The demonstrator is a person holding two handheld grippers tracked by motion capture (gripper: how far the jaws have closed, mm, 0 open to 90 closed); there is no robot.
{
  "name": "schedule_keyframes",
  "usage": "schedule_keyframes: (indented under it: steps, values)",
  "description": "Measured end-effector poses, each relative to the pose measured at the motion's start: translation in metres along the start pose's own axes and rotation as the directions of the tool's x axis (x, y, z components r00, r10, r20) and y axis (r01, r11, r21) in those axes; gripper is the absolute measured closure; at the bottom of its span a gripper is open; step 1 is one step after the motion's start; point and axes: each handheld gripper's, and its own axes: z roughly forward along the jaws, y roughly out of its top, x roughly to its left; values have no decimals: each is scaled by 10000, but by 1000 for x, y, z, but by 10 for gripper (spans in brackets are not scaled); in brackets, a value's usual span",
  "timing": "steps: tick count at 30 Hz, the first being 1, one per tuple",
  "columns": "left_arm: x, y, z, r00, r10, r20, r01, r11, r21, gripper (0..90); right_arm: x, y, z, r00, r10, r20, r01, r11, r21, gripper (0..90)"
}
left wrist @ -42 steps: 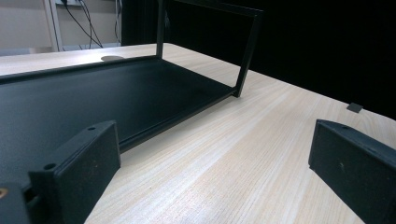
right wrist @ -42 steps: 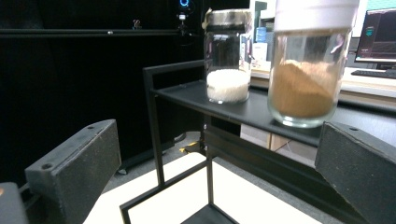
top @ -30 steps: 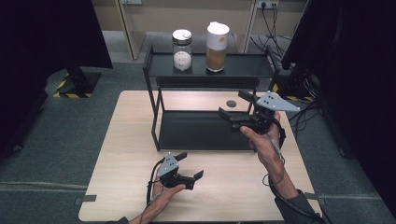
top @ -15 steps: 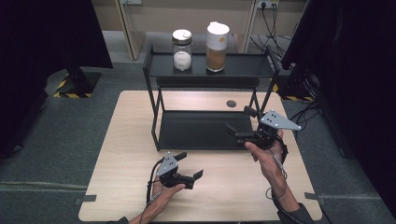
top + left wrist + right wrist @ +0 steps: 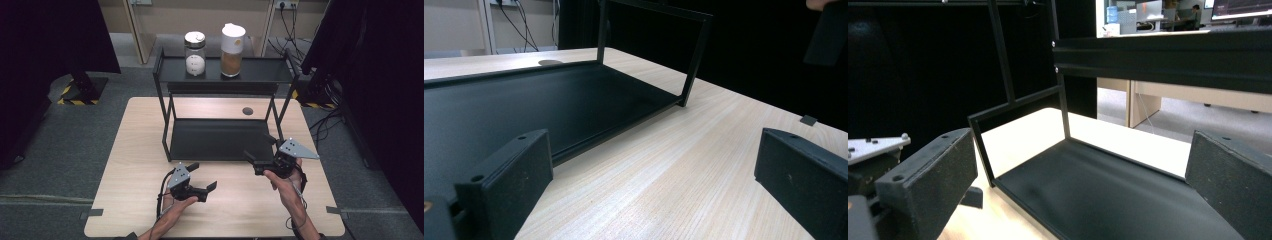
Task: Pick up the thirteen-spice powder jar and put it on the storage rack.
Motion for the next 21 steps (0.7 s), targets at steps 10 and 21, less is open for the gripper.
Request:
schedule_keyframes:
  steps: [10, 21]
  values:
    - [0, 0, -1, 10000, 1, -44, -1, 10000, -48, 15, 2, -26, -5, 9997, 250, -60, -248, 9994, 229, 5]
    - [1, 0, -1, 9999, -44, -93, 43, 10000, -89, 15, 5, -52, -8, 9989, 454, -105, -449, 9978, 484, 6]
